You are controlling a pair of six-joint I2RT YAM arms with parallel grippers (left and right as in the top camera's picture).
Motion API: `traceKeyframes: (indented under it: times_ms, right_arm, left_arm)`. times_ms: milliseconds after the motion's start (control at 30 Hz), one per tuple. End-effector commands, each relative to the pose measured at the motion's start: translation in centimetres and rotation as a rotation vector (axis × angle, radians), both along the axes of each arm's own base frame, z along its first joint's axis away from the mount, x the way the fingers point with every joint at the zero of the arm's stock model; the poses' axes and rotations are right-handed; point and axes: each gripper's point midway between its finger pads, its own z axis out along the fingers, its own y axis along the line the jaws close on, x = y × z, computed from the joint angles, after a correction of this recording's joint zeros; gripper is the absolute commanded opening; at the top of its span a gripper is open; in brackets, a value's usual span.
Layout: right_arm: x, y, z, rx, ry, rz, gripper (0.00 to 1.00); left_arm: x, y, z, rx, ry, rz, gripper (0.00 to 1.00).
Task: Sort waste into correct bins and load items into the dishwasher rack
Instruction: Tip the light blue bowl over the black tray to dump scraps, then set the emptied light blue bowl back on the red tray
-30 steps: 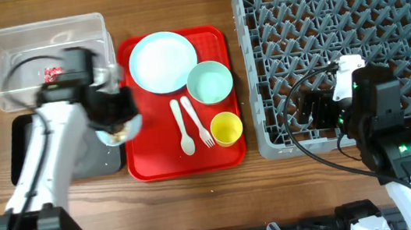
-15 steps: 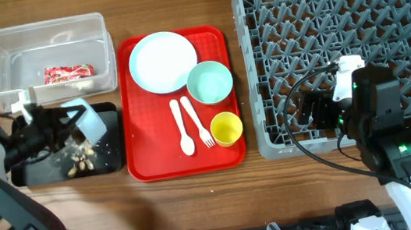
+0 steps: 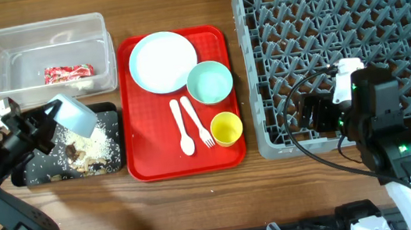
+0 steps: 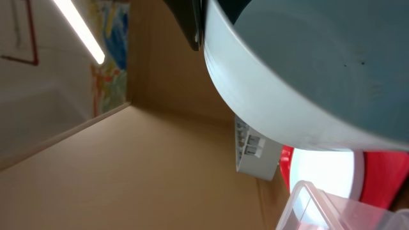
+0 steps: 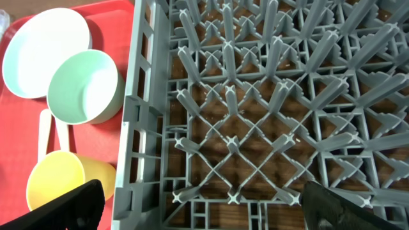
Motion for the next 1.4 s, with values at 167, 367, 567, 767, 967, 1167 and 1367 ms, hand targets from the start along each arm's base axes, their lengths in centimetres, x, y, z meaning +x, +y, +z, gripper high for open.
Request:
traceKeyframes:
  times_ms: [167, 367, 567, 767, 967, 1167, 1367]
  right_arm:
    - [0.2, 0.1, 0.9, 0.002, -0.022, 0.009, 1.0]
    - [0.2, 0.1, 0.9, 0.002, -0.02, 0.009, 1.0]
    - [0.2, 0.1, 0.9, 0.003, -0.021, 0.009, 1.0]
    - [0.3, 0.1, 1.0, 0.004, -0.025, 0.008, 1.0]
    - [0.3, 0.1, 1.0, 0.004, -0.024, 0.008, 1.0]
    - [0.2, 0.1, 0.9, 0.004, -0.021, 0.008, 1.0]
    - [0.2, 0.1, 0.9, 0.004, -0.021, 0.008, 1.0]
  left_arm:
    - [0.8, 1.2, -1.6, 0.187, -0.097, -0.004, 0.04]
    - [0.7, 0.9, 0.8, 0.005, -0.078, 0.013, 0.04]
    - [0.1, -1.1, 3.2, 0.175, -0.216, -0.031, 0.04]
    - [-0.4, -10.0, 1.1, 0.813, -0.104, -0.283, 0.04]
    - [-0.1, -20.6, -5.1, 1.285, -0.096, -0.552, 0.04]
    - [-1.5, -22.5, -12.5, 1.505, 0.137, -0.635, 0.04]
    - [-2.3, -21.7, -15.6, 1.533, 0.25, -0.688, 0.4]
